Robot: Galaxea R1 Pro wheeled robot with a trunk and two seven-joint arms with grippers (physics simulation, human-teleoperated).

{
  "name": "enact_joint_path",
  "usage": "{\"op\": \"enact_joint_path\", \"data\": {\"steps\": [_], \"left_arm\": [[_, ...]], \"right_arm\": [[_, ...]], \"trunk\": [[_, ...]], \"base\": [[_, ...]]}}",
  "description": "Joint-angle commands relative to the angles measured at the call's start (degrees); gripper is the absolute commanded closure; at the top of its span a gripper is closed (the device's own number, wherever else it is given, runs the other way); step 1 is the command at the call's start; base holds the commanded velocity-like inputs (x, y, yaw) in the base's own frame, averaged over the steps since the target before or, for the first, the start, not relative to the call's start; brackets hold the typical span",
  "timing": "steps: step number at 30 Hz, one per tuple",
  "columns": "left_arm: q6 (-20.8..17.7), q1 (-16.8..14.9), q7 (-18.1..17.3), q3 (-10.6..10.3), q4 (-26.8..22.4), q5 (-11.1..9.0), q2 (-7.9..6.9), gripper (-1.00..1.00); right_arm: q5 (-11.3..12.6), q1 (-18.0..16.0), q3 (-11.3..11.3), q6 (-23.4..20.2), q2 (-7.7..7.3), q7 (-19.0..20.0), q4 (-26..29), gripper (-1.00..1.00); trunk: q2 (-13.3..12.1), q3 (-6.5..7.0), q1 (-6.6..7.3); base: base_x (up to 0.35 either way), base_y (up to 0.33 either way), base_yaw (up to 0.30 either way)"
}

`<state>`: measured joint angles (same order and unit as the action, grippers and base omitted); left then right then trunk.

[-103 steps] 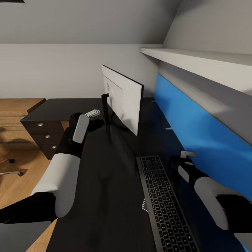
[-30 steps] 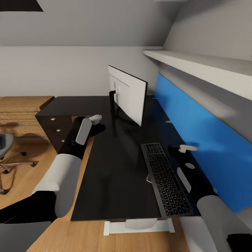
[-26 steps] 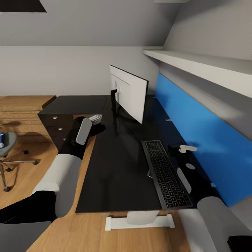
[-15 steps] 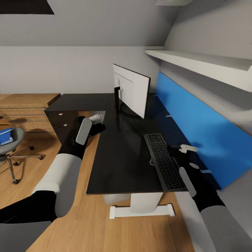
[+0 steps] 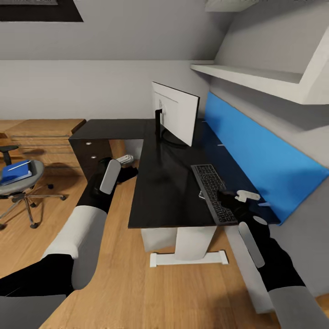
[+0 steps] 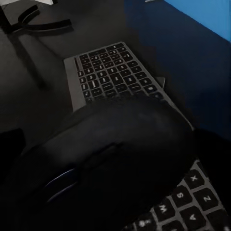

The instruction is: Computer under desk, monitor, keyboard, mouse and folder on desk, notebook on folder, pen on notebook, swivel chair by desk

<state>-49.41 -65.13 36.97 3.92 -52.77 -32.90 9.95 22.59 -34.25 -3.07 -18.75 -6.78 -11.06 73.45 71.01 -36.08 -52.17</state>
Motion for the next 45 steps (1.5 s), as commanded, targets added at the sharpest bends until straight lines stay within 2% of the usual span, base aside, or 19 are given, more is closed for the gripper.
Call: {"op": "enact_joint_path", "data": {"steps": [1, 20, 29, 34, 38, 39, 40, 41, 42, 43, 44, 45], "left_arm": [[-0.08, 0.23, 0.51, 0.12, -0.06, -0.59, 0.04, -1.00], [-0.07, 0.93, 0.48, 0.18, -0.06, -0.50, 0.04, -1.00], [0.70, 6.25, 0.52, 0.12, -0.15, -0.50, 0.04, -1.00], [4.15, 11.44, 0.45, 0.12, -0.28, -0.51, 0.04, -1.00], [9.05, 17.24, 0.35, 0.04, -0.28, -0.52, 0.04, -1.00], [11.63, 20.92, 0.32, -0.48, -0.32, -0.40, 0.04, -1.00], [22.16, 32.75, 0.38, -4.46, 0.78, 3.10, 0.04, -1.00], [23.63, 33.90, 0.37, -4.68, 1.33, 3.73, 0.04, -1.00], [26.69, 35.91, 0.29, -5.18, 2.80, 5.05, 0.04, -1.00], [33.88, 38.01, 0.14, -6.50, 9.19, 6.92, 0.04, -1.00], [40.11, 39.11, -0.22, -7.39, 15.69, 7.97, 0.04, -1.00], [43.55, 39.52, -0.94, -7.72, 19.70, 8.40, 0.04, -1.00]], "right_arm": [[0.63, 0.00, -0.18, -0.19, -0.07, -0.57, 0.17, 1.00], [1.15, 1.64, -0.26, -0.17, 0.01, -0.56, 2.50, 1.00], [0.98, 2.11, -0.40, -0.03, 0.11, -0.56, 2.70, 1.00], [0.90, 3.16, -1.50, -0.04, 0.62, -0.55, 2.52, 1.00], [0.87, 4.07, -3.89, -0.01, 1.26, -0.54, 2.18, 1.00], [0.81, 5.37, -4.81, 0.17, 1.42, -0.51, 0.67, 1.00], [0.79, 9.71, -8.27, 1.41, 1.57, -0.17, -4.26, 1.00], [0.79, 10.05, -8.80, 1.75, 1.60, -0.16, -4.79, 1.00], [0.79, 10.68, -10.04, 2.61, 1.66, -0.14, -5.80, 1.00], [0.79, 11.44, -13.81, 6.28, 1.87, -0.25, -10.28, 1.00], [0.81, 11.85, -16.58, 10.74, 2.02, -0.17, -16.22, 1.00], [0.83, 12.00, -17.72, 13.95, 2.12, -0.09, -20.89, 1.00]], "trunk": [[0.04, -0.05, 0.04], [0.04, -0.05, 0.04], [0.04, -0.05, 0.04], [0.04, -0.05, 0.04], [0.04, -0.05, 0.04], [0.04, -0.05, 0.04], [-0.37, 0.13, 0.26], [-0.77, 0.30, 0.47], [-1.17, 0.48, 0.69], [-1.57, 0.66, 0.91], [-1.97, 0.84, 1.13], [-2.37, 1.02, 1.35]], "base": [[-0.326, 0.153, 0.000], [-0.311, 0.186, 0.000], [-0.303, 0.193, 0.000], [-0.299, 0.117, 0.000], [-0.129, 0.027, 0.000], [-0.040, 0.008, 0.000], [-0.005, 0.001, 0.000], [-0.004, 0.001, 0.000], [-0.003, 0.001, 0.000], [-0.001, 0.000, 0.000], [0.000, 0.000, 0.000], [0.000, 0.000, 0.000]]}}
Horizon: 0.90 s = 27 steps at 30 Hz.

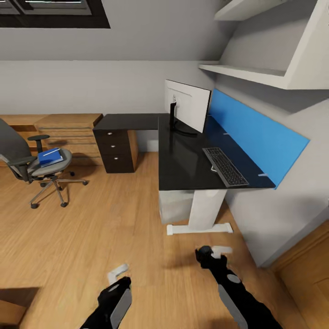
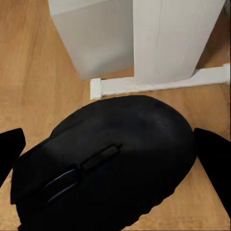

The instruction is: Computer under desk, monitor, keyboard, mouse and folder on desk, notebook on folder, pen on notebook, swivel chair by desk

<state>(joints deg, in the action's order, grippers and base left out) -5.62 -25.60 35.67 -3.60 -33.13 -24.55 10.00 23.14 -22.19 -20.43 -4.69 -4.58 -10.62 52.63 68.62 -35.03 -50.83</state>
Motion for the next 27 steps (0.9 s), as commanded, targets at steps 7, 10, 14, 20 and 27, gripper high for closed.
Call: {"op": "enact_joint_path", "data": {"steps": [7, 10, 14, 20, 27], "left_arm": [[7.58, 0.70, -5.87, -0.88, 14.15, 1.08, -0.49, -1.00], [9.37, 0.72, -6.15, -0.88, 16.38, 2.53, -0.78, -1.00], [10.58, 0.72, -7.92, -0.88, 18.93, 4.75, -1.17, -1.00], [10.71, 0.72, -9.75, -0.88, 19.32, 5.02, -1.65, -1.00], [10.83, 0.72, -9.99, -0.88, 19.89, 5.11, -1.95, -1.00]], "right_arm": [[0.06, 0.21, -2.14, 23.29, 1.56, -0.39, -27.05, 1.00], [0.14, 0.23, -2.16, 28.03, 1.83, -0.43, -31.23, 1.00], [0.52, 0.23, -1.99, 34.40, 2.02, -0.45, -35.41, 1.00], [0.73, 0.22, -1.92, 38.32, 2.45, -0.62, -37.10, 1.00], [1.87, 0.22, -1.48, 44.63, 4.10, -0.95, -40.60, 1.00]], "trunk": [[-2.78, 1.23, 1.55], [-3.99, 1.77, 2.21], [-5.59, 2.49, 3.08], [-8.00, 3.60, 4.40], [-10.00, 5.03, 5.50]], "base": [[0.000, 0.000, 0.000], [0.000, 0.000, 0.000], [0.000, 0.000, 0.000], [0.000, 0.000, 0.000], [0.000, 0.000, 0.000]]}}
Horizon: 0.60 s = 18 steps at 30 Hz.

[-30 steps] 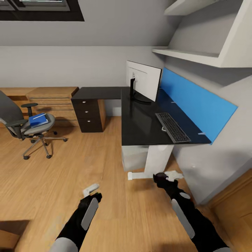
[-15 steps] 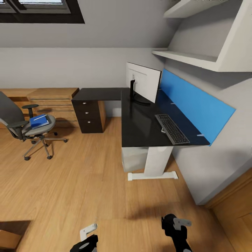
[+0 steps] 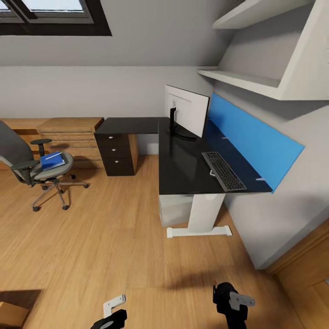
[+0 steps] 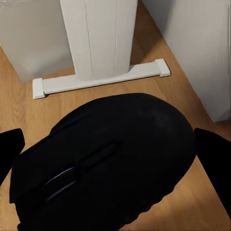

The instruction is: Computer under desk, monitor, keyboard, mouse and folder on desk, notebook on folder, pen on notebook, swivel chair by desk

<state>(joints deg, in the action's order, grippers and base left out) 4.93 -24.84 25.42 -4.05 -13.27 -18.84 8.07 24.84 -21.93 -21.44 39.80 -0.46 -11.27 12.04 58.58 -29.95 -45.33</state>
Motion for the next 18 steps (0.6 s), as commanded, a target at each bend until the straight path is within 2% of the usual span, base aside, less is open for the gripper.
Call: {"op": "enact_joint_path", "data": {"steps": [1, 4, 8, 12, 18], "left_arm": [[0.33, -0.03, 0.27, -0.44, 0.04, -0.60, -0.02, -1.00], [2.66, -0.03, 0.25, -0.49, 0.21, -0.59, 0.01, -1.00], [5.59, -0.03, 0.24, -0.52, 2.39, -0.08, 0.09, -1.00], [5.82, -0.03, -0.07, -0.52, 2.70, 0.03, 0.17, -1.00], [5.88, -0.03, -2.57, -0.52, 3.07, 0.03, 0.14, -1.00]], "right_arm": [[0.25, -0.04, -0.46, 0.73, 0.18, -0.31, -0.36, 1.00], [0.43, -0.01, -0.41, 2.67, 1.29, -0.33, -1.96, 1.00], [0.36, -0.02, -0.52, 3.14, 1.86, -0.26, -2.41, 1.00], [0.31, -0.04, -0.49, 3.17, 1.93, -0.26, -2.45, 1.00], [0.30, -0.04, -0.45, 3.18, 1.95, -0.25, -2.46, 1.00]], "trunk": [[0.03, 0.04, 0.00], [0.03, 0.31, 0.00], [0.03, 0.67, 0.00], [0.03, 1.04, 0.00], [0.03, 1.59, 0.00]], "base": [[0.000, 0.000, 0.000], [0.000, 0.000, 0.000], [0.000, 0.034, 0.000], [0.000, 0.239, 0.000], [0.000, 0.291, 0.000]]}}
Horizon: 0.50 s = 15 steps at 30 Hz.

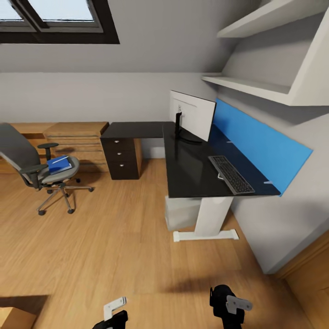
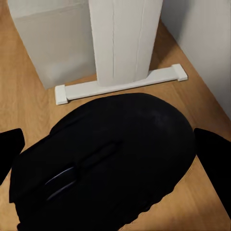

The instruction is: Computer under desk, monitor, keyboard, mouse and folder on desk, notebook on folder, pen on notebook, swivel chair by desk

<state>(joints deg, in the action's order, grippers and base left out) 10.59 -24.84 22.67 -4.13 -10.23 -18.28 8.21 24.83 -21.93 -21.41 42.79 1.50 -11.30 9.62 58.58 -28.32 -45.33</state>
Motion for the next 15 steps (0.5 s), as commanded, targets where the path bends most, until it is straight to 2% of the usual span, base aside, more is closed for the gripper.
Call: {"op": "enact_joint_path", "data": {"steps": [1, 7, 15], "left_arm": [[0.22, -0.03, -0.13, -0.44, 0.12, -0.53, 0.04, -1.00], [0.25, -0.03, -0.16, -0.44, 0.12, -0.53, -0.03, -1.00], [0.26, -0.03, -0.17, -0.44, 0.15, -0.53, -0.04, -1.00]], "right_arm": [[0.23, -0.02, -0.55, 0.19, -0.01, -0.22, -0.04, 1.00], [0.19, -0.02, -0.56, 0.19, 0.00, -0.22, -0.04, 1.00], [0.13, -0.01, -0.56, 0.19, 0.00, -0.20, -0.05, 1.00]], "trunk": [[0.03, 0.04, 0.00], [0.03, 0.59, 0.00], [0.03, 1.32, 0.00]], "base": [[0.000, 0.303, 0.000], [0.051, 0.307, 0.000], [0.176, 0.299, 0.000]]}}
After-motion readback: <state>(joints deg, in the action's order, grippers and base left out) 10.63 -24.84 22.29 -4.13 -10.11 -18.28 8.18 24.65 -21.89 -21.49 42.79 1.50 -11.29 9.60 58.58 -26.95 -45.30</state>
